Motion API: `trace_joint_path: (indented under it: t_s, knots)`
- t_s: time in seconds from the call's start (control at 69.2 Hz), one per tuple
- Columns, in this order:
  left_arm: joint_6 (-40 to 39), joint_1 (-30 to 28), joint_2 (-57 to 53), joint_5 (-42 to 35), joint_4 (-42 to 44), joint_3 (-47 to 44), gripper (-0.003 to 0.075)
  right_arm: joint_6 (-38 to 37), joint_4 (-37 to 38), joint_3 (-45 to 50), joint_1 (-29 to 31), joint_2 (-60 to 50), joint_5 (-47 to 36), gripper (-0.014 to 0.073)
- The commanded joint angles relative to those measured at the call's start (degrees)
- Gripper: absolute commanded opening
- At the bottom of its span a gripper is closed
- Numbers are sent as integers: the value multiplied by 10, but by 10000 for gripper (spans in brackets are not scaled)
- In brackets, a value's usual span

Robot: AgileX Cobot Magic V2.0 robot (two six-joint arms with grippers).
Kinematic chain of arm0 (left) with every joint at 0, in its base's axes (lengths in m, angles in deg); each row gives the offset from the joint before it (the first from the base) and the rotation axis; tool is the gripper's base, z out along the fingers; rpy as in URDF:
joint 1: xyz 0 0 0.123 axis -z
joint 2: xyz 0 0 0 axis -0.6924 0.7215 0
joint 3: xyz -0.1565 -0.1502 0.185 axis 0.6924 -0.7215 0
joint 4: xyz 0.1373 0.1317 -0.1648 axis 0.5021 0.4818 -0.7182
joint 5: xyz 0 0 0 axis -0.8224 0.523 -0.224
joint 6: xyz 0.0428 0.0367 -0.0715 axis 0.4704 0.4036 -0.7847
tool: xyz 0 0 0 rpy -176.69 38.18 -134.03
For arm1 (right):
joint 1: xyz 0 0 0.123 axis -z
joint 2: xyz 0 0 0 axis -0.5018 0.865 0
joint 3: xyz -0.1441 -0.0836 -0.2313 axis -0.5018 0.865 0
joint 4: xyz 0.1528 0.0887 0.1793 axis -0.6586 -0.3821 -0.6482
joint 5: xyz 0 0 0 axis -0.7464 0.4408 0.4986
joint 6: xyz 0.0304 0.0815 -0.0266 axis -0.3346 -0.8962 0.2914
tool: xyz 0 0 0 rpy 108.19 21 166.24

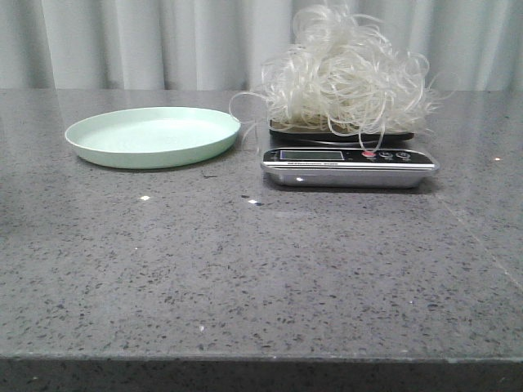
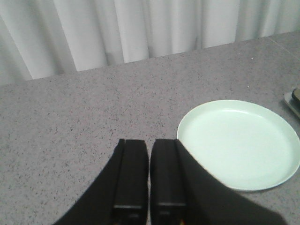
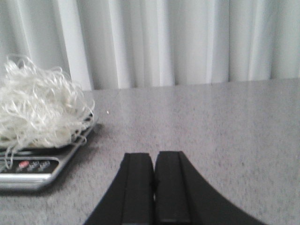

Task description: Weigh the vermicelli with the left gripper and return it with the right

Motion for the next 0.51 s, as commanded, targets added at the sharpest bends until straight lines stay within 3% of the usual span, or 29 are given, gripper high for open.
trace_joint_path:
  t_s: [0.0, 0.188, 0.405, 0.492]
  knots:
    - [-7, -1, -60, -82, -2, -53, 137, 0, -2, -55, 3, -3, -35, 150]
    - [-7, -1, -129, -85, -2, -133, 137, 0, -2, -187, 3, 77, 33, 150]
    - [-7, -1, -141, -83, -2, -144, 137, 0, -2, -346, -3, 240, 100, 154]
    - [-7, -1, -141, -83, -2, -144, 137, 1, -2, -429, -13, 316, 146, 196]
